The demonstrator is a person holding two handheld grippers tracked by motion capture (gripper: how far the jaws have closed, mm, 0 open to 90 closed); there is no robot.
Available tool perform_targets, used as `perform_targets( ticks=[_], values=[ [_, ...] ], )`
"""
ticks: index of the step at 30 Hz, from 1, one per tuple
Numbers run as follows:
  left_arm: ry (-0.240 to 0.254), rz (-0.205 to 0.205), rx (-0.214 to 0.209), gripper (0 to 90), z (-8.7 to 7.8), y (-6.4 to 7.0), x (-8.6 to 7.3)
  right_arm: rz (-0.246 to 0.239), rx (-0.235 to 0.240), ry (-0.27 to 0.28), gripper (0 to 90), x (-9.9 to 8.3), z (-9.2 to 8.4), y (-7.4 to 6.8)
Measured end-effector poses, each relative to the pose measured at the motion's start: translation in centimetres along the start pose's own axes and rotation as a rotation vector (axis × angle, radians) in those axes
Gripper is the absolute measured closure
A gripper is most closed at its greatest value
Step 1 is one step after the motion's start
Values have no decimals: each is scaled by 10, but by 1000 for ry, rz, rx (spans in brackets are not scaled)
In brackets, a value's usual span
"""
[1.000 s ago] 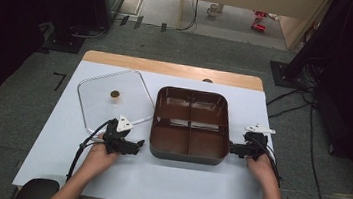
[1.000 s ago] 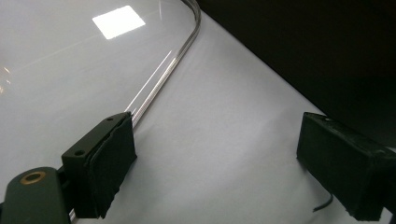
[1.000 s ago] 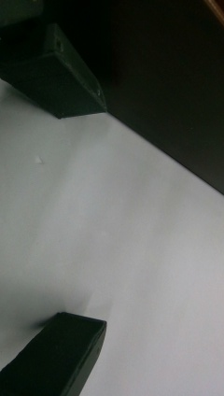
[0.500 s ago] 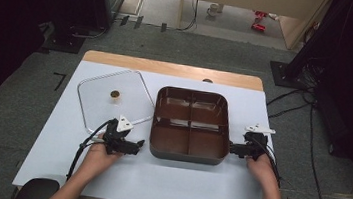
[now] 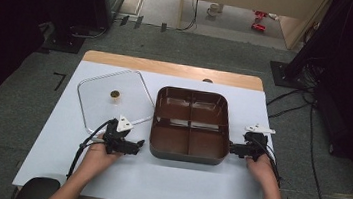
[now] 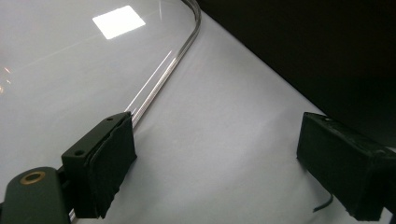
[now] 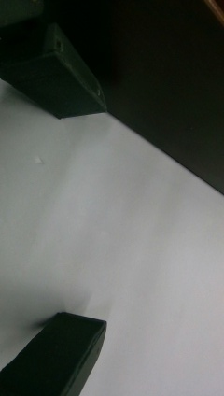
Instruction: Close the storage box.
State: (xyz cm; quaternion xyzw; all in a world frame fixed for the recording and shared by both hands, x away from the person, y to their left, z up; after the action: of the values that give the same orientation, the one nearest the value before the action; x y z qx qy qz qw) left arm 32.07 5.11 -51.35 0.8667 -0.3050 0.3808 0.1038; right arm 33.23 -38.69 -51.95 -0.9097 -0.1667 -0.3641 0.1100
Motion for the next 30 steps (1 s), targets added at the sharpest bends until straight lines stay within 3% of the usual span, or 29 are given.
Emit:
perform_targets(
  ticks=[11, 15, 21, 26, 30],
  values=[
    [-4, -5, 6, 109, 0, 0, 0, -1, 0, 1, 0, 0, 0, 0],
    [-46, -6, 8, 113, 0, 1, 5, -1, 0, 0, 0, 0, 0, 0],
    [-118, 27, -22, 113, 0, -1, 11, 0, 0, 0, 0, 0, 0, 0],
    [-132, 34, -40, 149, -3, -3, 12, -1, 0, 0, 0, 0, 0, 0],
    [-133, 16, -71, 158, -6, -3, 14, -1, 0, 1, 0, 0, 0, 0]
  ],
)
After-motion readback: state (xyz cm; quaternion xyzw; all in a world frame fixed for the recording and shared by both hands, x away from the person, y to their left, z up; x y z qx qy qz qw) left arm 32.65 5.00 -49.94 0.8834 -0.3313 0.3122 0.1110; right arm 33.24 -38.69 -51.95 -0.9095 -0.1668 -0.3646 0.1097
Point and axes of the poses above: each handheld gripper's, and its own axes: z roughly forward along the jaws, x roughly out of its top, y roughly to its right, the point moved 2 cm from there along z, roughly forward along the jaws, and after that the axes turned 4 degrees about x, right-handed, at the moved point
